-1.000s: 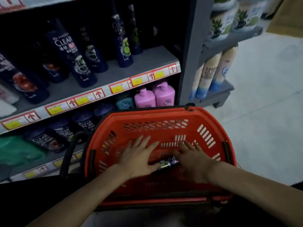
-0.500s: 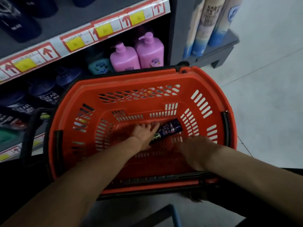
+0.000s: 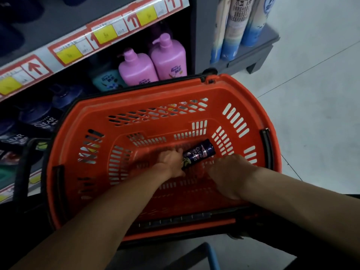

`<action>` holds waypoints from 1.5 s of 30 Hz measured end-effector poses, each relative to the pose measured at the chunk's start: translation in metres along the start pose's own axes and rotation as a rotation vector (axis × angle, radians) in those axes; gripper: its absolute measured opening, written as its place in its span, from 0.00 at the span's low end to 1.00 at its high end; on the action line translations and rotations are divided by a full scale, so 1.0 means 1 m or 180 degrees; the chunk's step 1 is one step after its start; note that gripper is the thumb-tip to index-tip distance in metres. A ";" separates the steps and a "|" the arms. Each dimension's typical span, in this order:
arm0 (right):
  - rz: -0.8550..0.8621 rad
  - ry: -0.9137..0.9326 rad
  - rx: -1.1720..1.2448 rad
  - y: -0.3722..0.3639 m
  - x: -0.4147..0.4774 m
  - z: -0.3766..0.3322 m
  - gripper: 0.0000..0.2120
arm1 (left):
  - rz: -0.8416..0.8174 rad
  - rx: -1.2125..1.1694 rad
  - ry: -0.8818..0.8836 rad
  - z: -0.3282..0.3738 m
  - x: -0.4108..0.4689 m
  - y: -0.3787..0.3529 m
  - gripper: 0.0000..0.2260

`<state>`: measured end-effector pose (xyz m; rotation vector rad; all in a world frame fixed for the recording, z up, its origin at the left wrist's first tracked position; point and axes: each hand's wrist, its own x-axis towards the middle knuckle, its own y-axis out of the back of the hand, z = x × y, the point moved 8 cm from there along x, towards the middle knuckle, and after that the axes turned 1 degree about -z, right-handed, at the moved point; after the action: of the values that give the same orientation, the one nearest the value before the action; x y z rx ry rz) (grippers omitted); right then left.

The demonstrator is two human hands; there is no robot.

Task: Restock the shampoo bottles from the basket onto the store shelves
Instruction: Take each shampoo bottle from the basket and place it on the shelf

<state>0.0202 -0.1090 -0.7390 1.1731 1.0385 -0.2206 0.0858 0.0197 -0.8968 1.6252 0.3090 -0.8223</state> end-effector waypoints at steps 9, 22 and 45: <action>-0.0148 0.0186 -0.0004 0.010 -0.004 -0.019 0.19 | 0.0276 -0.0086 0.0048 -0.023 -0.056 0.039 0.39; 0.0422 -0.0167 0.1636 0.081 -0.027 -0.036 0.30 | 0.0833 -0.2935 0.0431 -0.081 -0.189 0.104 0.24; 0.1516 -0.0036 0.5749 0.130 -0.036 -0.029 0.11 | 0.2492 -0.3497 -0.0498 -0.086 -0.245 0.173 0.35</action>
<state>0.0662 -0.0424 -0.6278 2.9436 0.2742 -0.8635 0.0466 0.1185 -0.6033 0.5313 -0.0272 -0.0833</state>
